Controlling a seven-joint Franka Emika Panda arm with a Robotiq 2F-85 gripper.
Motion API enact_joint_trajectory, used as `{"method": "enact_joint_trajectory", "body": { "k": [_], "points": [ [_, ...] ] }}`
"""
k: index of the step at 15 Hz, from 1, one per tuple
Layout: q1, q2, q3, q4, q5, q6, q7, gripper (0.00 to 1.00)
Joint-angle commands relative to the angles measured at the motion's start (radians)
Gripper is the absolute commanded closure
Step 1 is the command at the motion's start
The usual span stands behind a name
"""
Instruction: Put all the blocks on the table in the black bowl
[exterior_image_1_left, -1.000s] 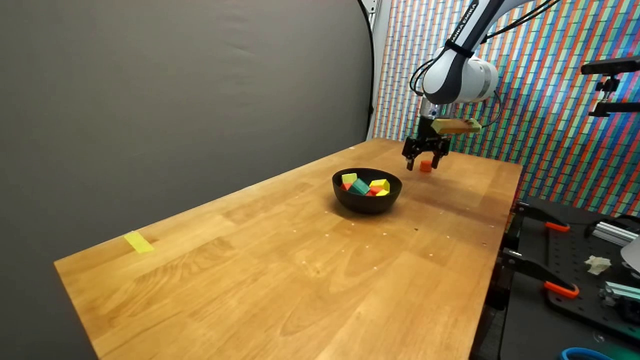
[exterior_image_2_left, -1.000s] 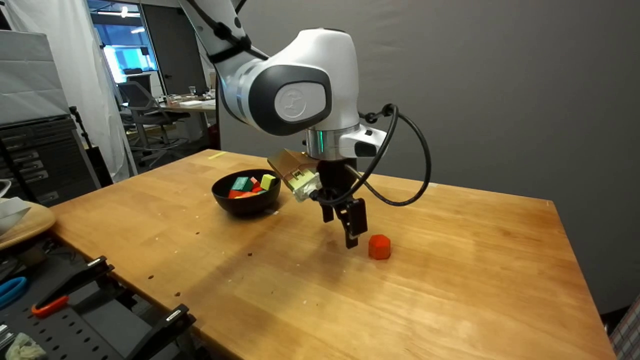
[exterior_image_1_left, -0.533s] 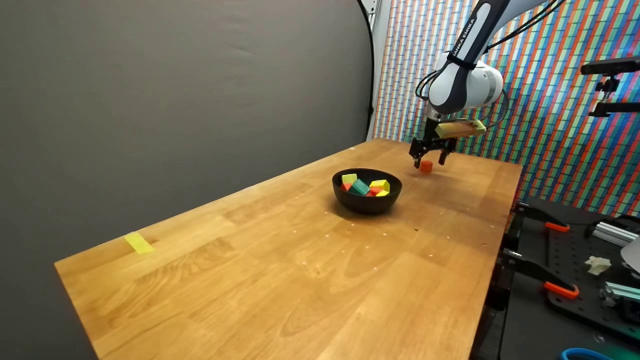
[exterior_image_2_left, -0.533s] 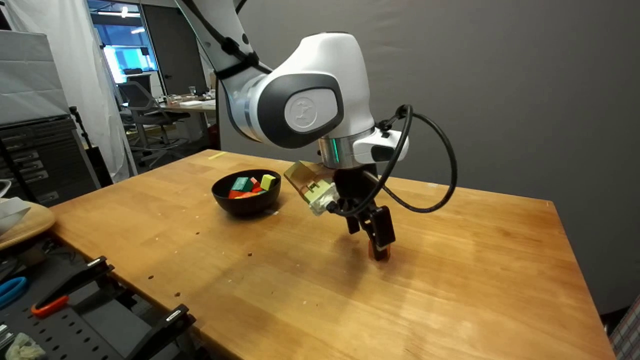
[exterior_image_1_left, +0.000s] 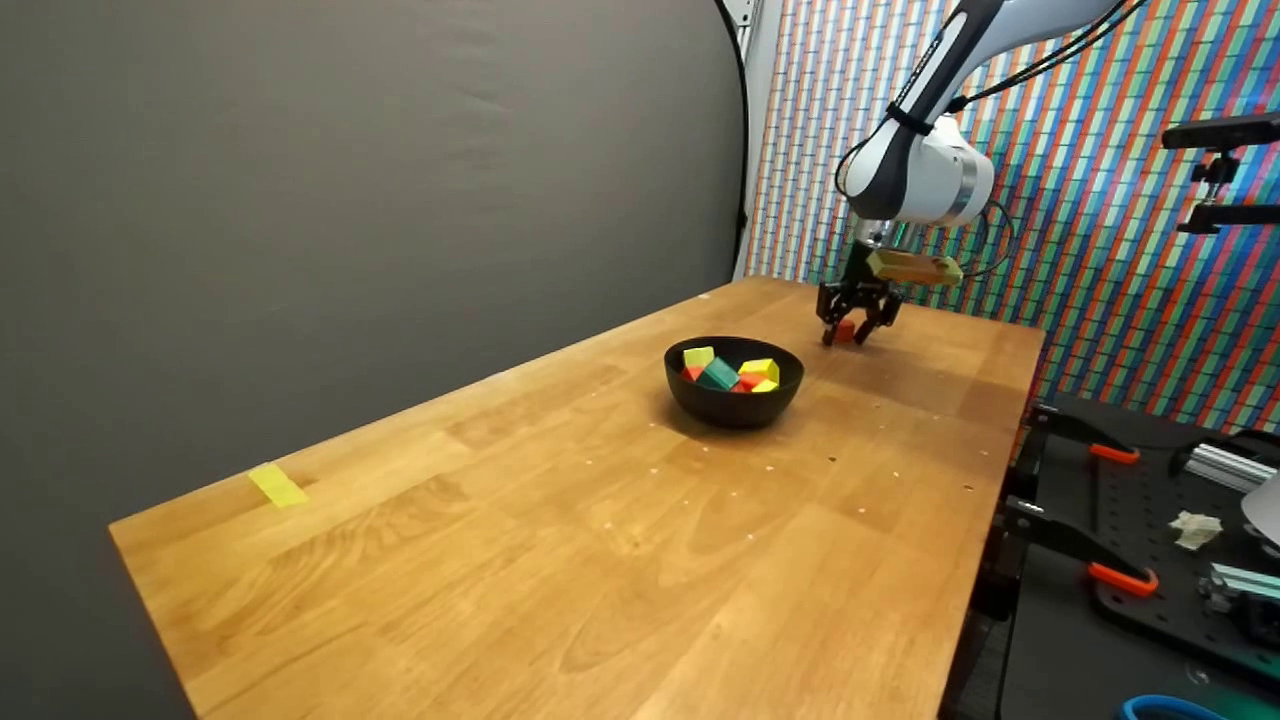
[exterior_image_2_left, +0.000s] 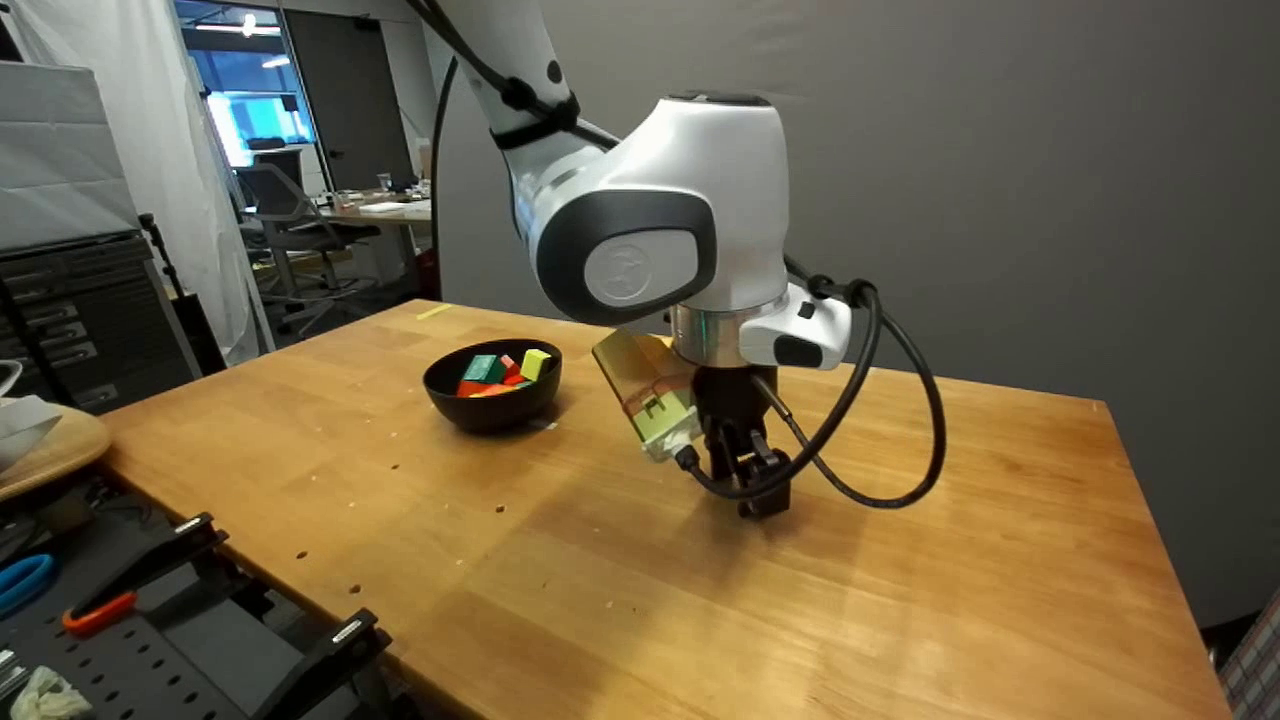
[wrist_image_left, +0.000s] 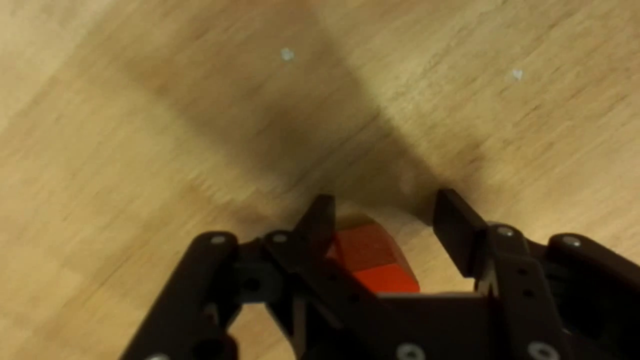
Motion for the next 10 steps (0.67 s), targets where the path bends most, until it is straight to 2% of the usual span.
{"method": "enact_joint_trajectory", "body": {
  "k": [1, 3, 4, 5, 7, 10],
  "points": [
    [-0.023, 0.047, 0.017, 0.059, 0.033, 0.031, -0.044, 0.73],
    [-0.003, 0.046, -0.002, 0.064, 0.023, 0.035, -0.029, 0.86],
    [-0.004, 0.043, 0.002, 0.064, 0.025, 0.041, -0.031, 0.75],
    [-0.009, 0.035, 0.010, 0.062, 0.030, 0.035, -0.034, 0.50],
    [-0.004, 0.018, 0.004, 0.054, 0.024, 0.016, -0.032, 0.50],
    [0.017, 0.006, -0.018, 0.054, 0.015, 0.014, -0.013, 0.29]
  ]
}}
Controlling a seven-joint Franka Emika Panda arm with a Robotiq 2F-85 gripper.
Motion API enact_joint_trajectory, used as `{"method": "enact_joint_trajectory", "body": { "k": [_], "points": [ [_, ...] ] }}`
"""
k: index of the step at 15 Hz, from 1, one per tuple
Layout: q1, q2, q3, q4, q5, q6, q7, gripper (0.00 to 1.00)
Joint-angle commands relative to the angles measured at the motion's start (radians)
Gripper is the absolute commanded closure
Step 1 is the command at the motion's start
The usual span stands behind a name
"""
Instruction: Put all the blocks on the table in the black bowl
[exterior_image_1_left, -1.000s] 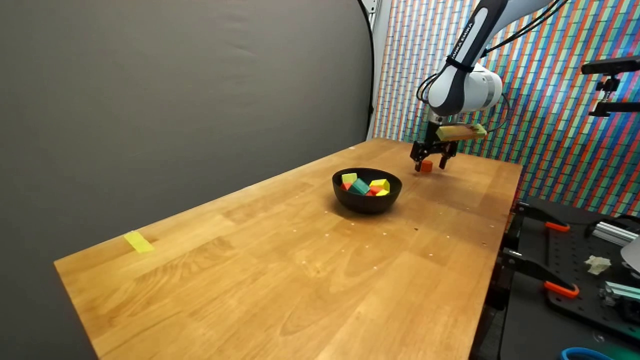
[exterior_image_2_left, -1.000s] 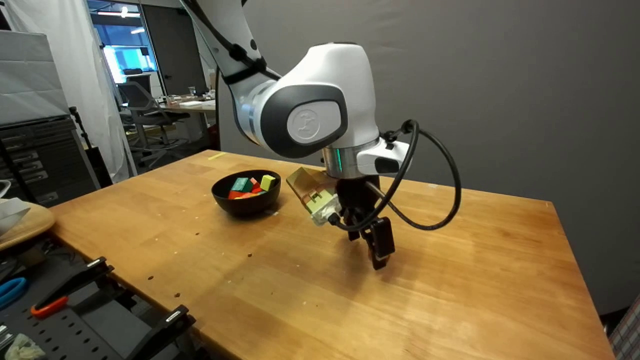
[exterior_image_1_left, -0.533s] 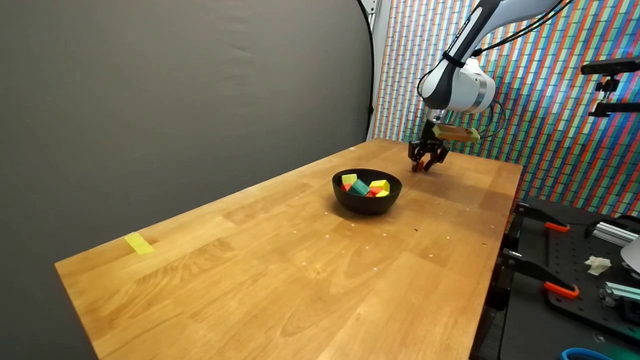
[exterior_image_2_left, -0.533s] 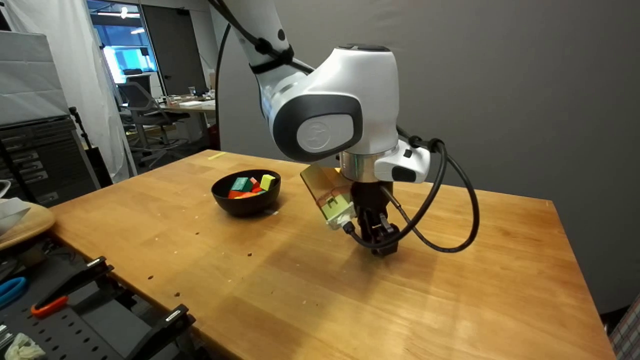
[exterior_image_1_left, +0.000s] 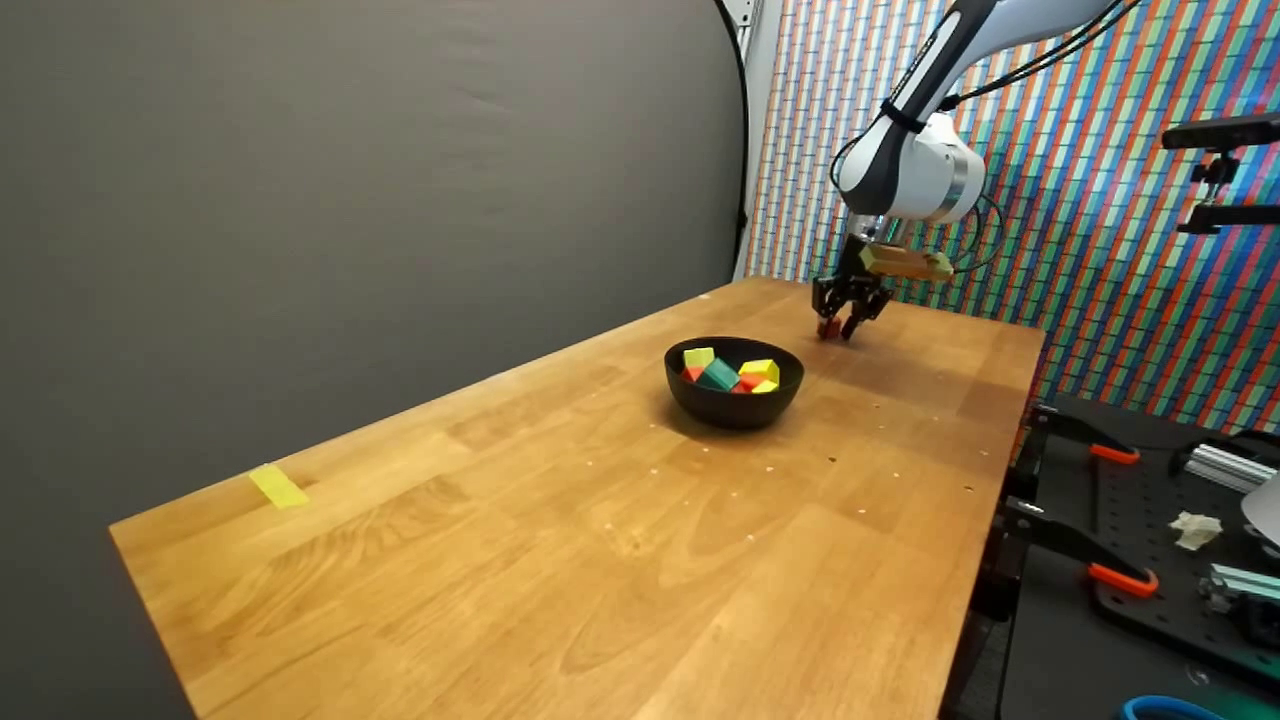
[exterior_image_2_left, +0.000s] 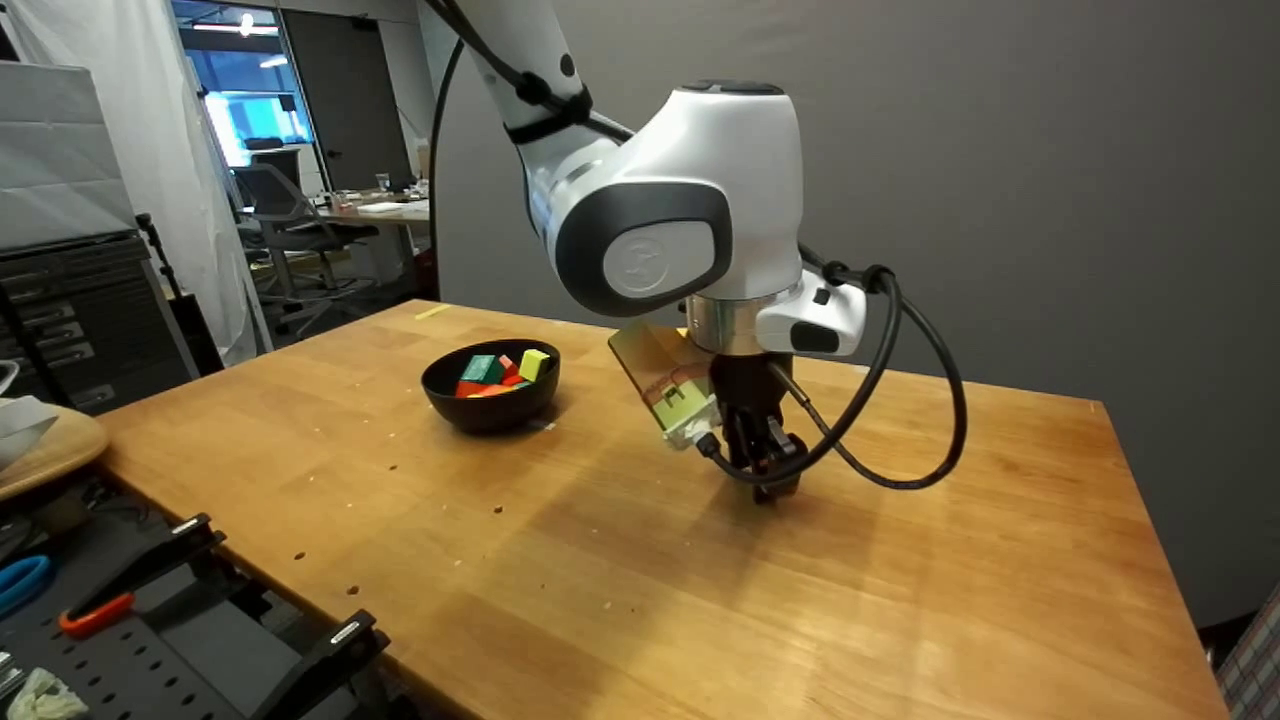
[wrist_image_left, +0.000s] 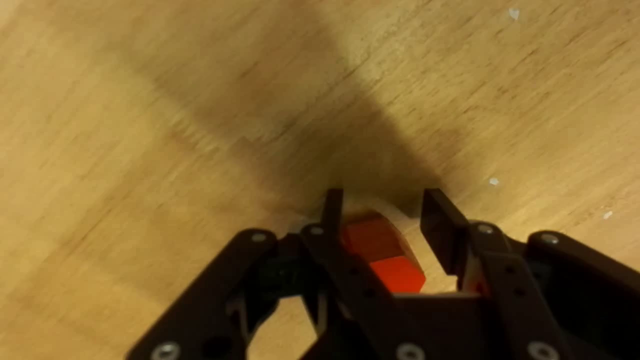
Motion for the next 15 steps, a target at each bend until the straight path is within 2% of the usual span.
{"method": "enact_joint_trajectory", "body": {
  "k": [1, 3, 4, 7, 8, 9, 11, 15],
  "points": [
    [0.021, -0.010, -0.022, 0.015, 0.011, 0.002, -0.005, 0.20],
    [0.029, -0.001, -0.030, 0.029, 0.011, 0.018, 0.001, 0.05],
    [0.034, 0.008, -0.035, 0.041, 0.009, 0.017, 0.007, 0.01],
    [0.048, 0.036, -0.043, 0.086, 0.006, 0.001, 0.017, 0.00],
    [0.054, 0.041, -0.046, 0.094, 0.004, 0.002, 0.020, 0.25],
    [0.067, 0.045, -0.057, 0.102, -0.002, -0.006, 0.027, 0.25],
    [0.089, 0.051, -0.078, 0.114, -0.010, -0.040, 0.044, 0.41],
    [0.199, 0.031, -0.202, 0.081, -0.058, -0.070, 0.137, 0.73]
  ]
}}
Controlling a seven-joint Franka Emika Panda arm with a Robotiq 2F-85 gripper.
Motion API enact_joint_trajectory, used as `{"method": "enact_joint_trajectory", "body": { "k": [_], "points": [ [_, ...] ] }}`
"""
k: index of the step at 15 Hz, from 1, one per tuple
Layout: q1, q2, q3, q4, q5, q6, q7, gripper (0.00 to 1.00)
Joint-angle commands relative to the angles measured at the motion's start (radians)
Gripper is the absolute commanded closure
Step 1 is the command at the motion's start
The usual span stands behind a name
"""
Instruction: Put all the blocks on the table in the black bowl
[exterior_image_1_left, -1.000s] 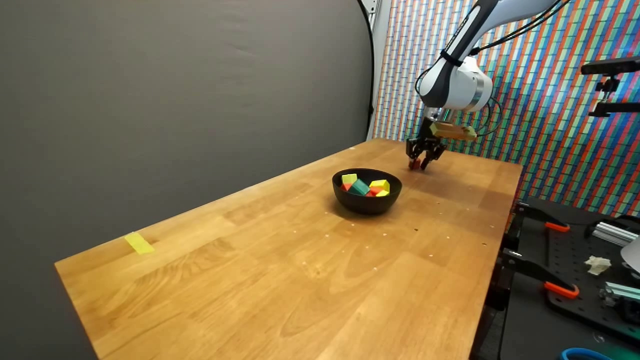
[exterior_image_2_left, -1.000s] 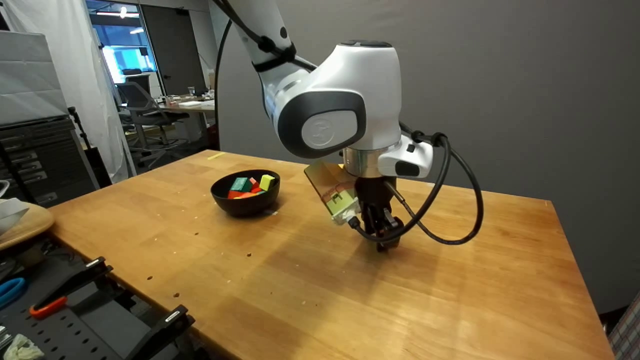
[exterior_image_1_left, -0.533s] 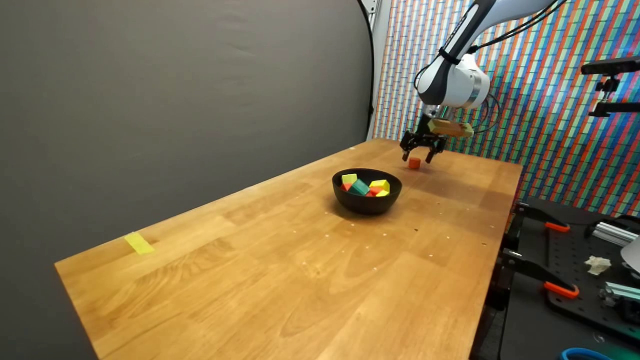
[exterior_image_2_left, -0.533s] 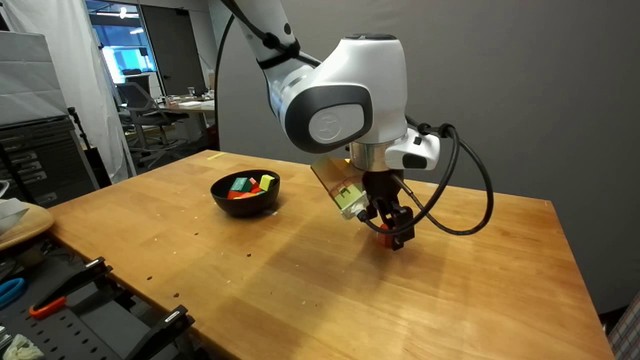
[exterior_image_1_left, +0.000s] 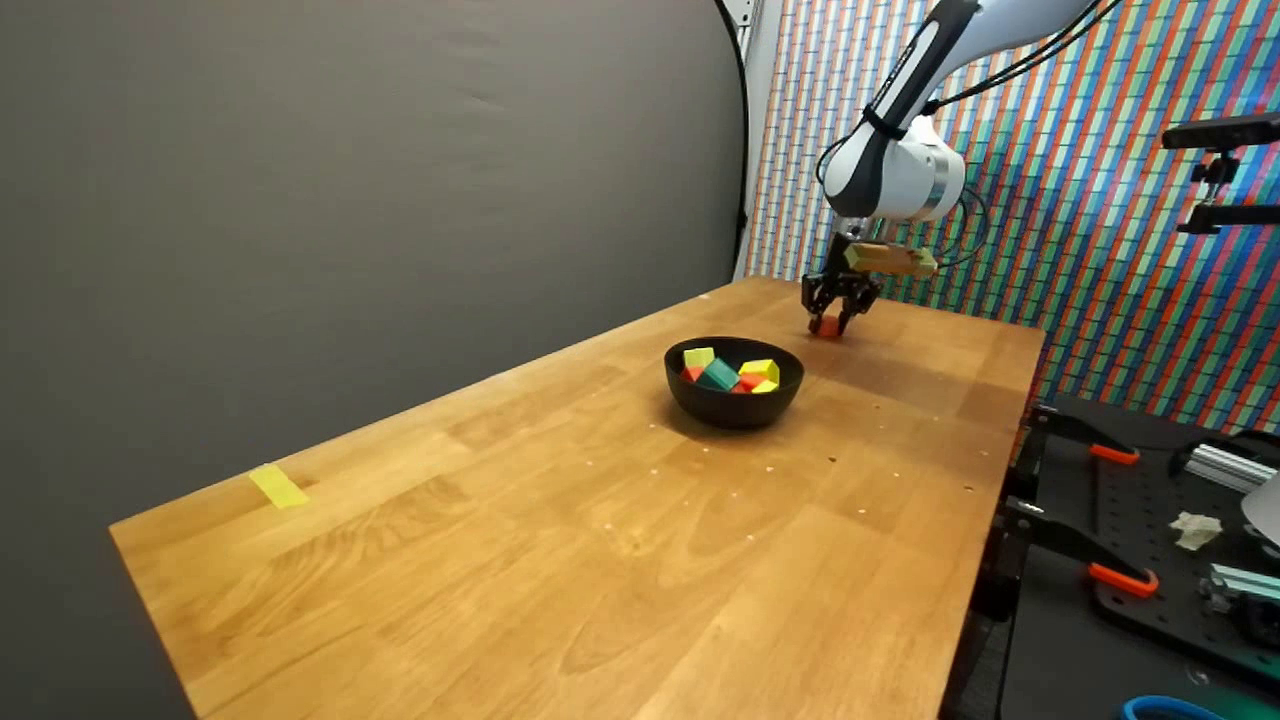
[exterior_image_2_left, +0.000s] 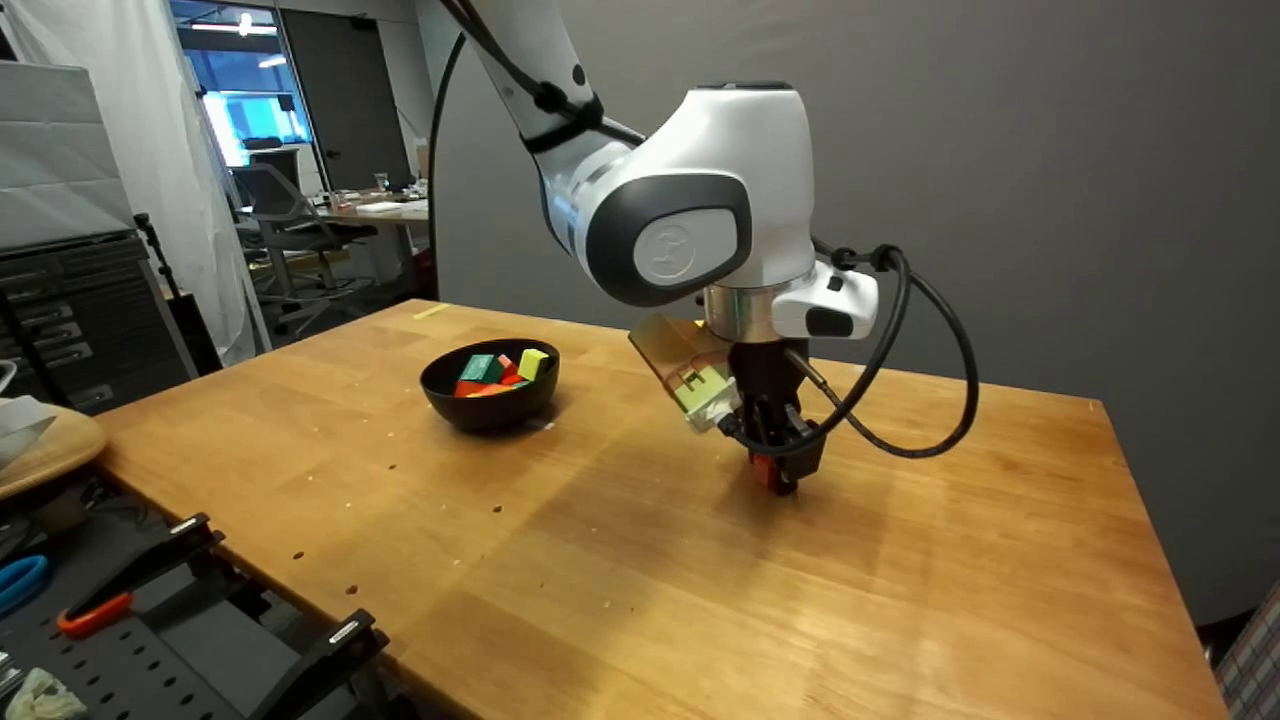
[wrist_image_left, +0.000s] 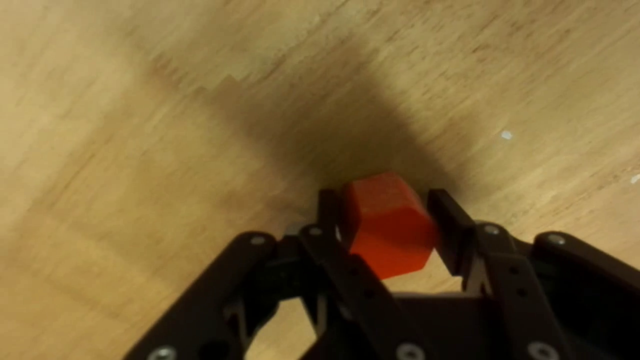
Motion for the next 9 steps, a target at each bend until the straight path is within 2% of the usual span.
{"method": "enact_joint_trajectory", "body": {
  "k": [1, 4, 7, 9],
  "points": [
    [0.103, -0.025, -0.111, -0.017, -0.054, -0.023, 0.093, 0.80],
    [0.165, -0.088, -0.165, -0.094, -0.095, 0.009, 0.116, 0.82],
    [0.177, -0.230, -0.142, -0.244, -0.136, 0.018, 0.044, 0.82],
    [0.227, -0.317, -0.174, -0.353, -0.205, 0.118, 0.035, 0.82]
  ]
}}
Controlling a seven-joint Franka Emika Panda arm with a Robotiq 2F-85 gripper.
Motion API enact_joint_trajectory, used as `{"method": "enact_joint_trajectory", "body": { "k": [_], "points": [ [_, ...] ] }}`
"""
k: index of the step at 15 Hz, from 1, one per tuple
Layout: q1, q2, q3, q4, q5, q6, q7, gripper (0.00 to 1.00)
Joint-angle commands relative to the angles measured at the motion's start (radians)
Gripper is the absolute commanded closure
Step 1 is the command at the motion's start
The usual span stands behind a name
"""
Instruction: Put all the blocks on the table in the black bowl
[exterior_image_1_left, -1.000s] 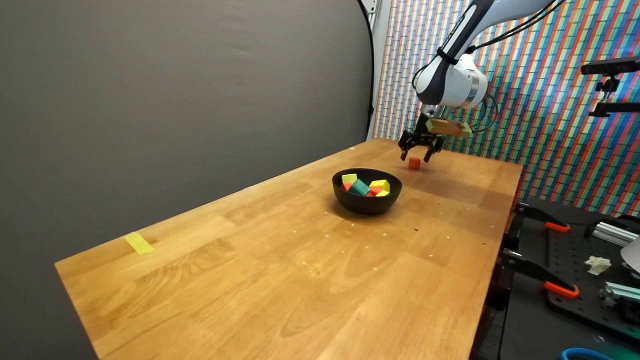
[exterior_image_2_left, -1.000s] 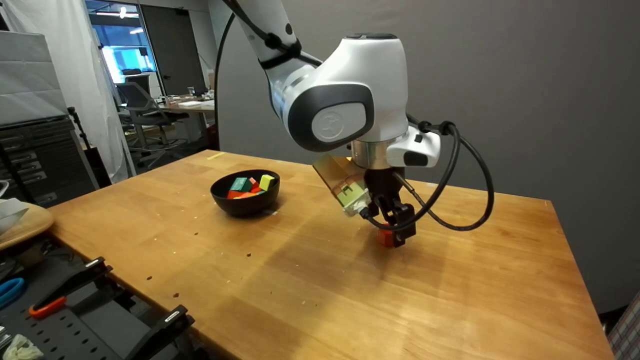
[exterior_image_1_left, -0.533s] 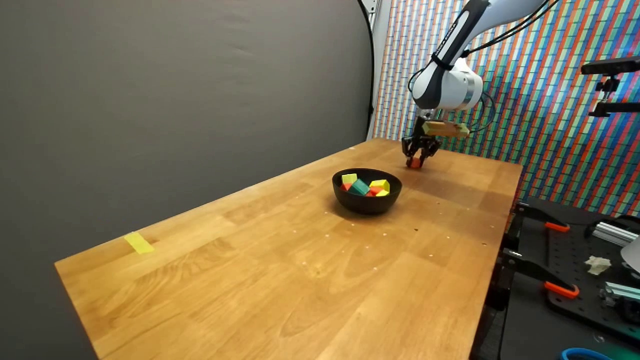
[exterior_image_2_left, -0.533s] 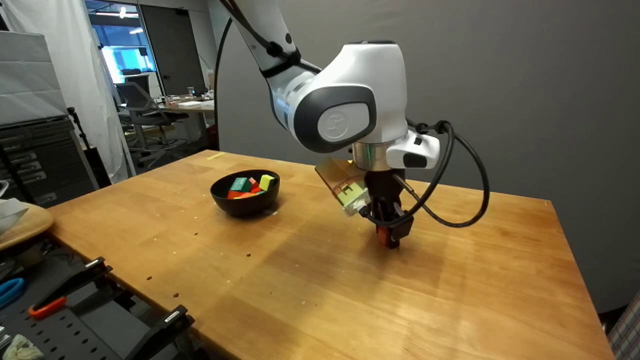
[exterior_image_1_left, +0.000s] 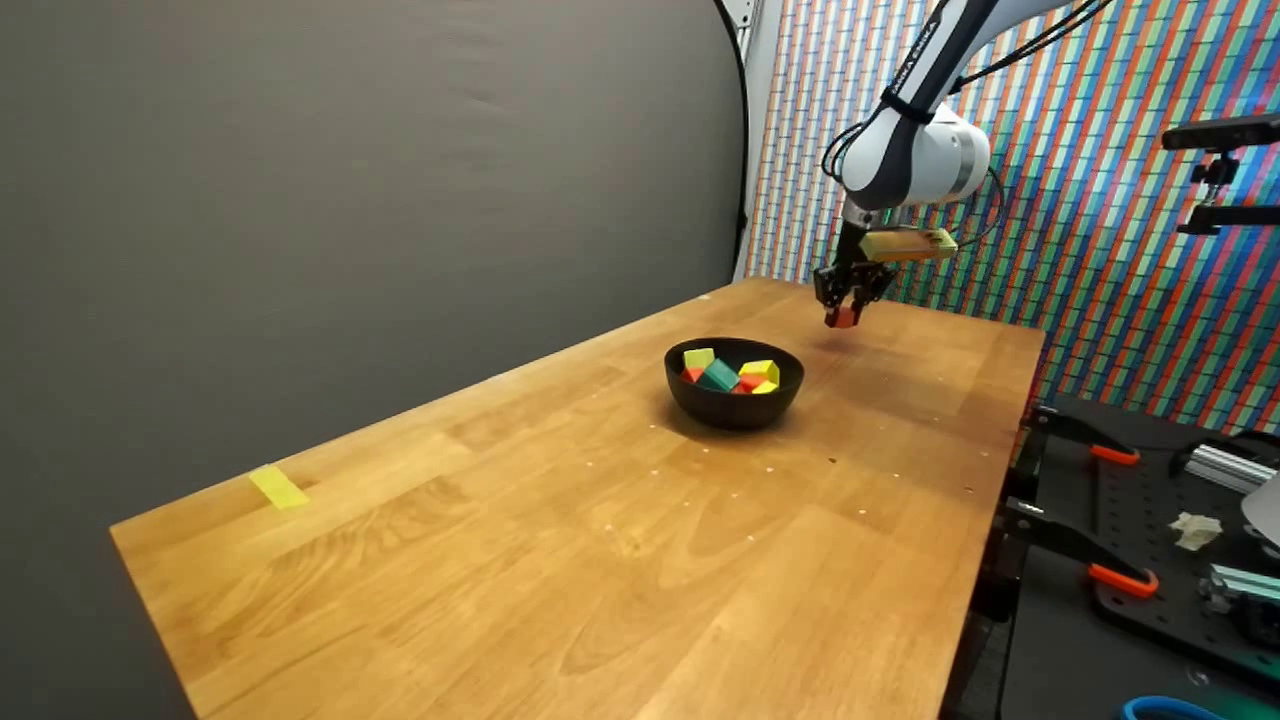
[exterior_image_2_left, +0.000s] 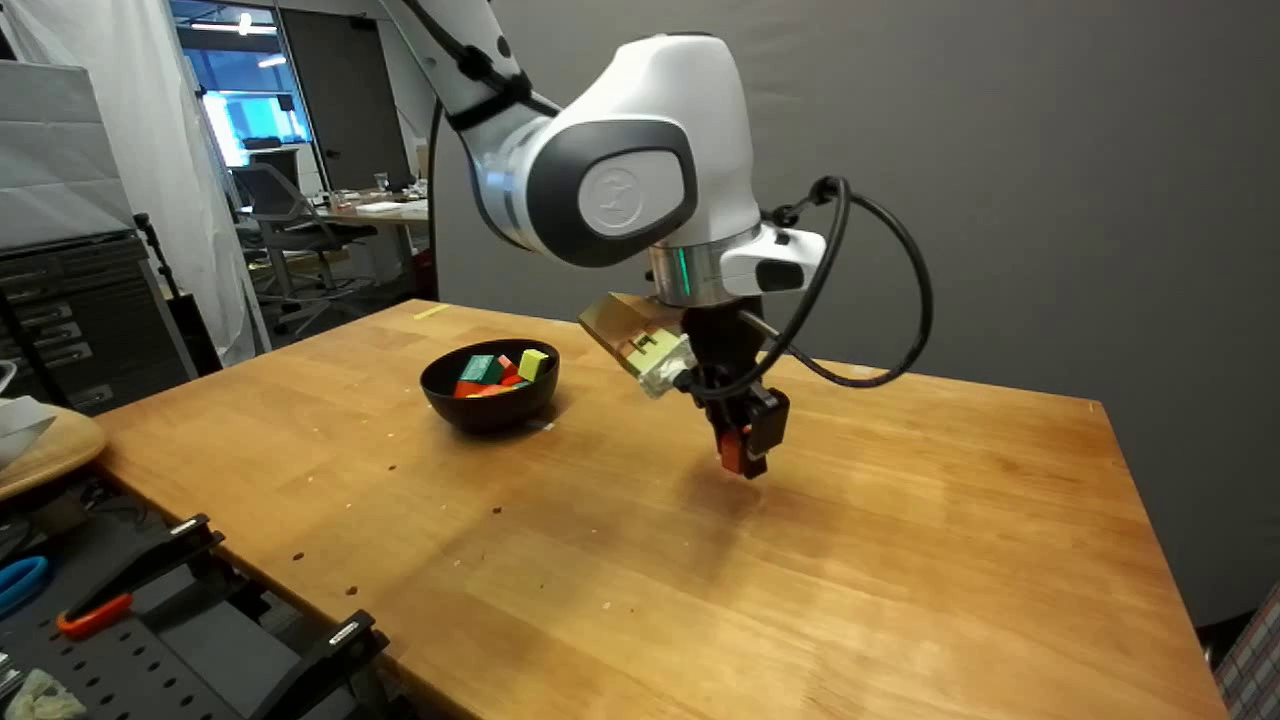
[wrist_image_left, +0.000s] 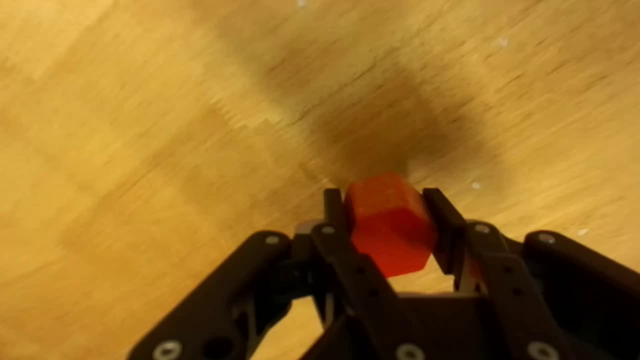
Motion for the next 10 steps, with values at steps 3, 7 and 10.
{"method": "enact_joint_trajectory", "body": {
  "k": [3, 7, 10],
  "points": [
    [0.115, -0.323, -0.078, -0.335, -0.185, 0.210, -0.037, 0.82],
    [0.158, -0.437, -0.034, -0.452, -0.264, 0.313, -0.062, 0.82],
    [0.170, -0.458, 0.123, -0.479, -0.194, 0.331, -0.092, 0.82]
  ]
}}
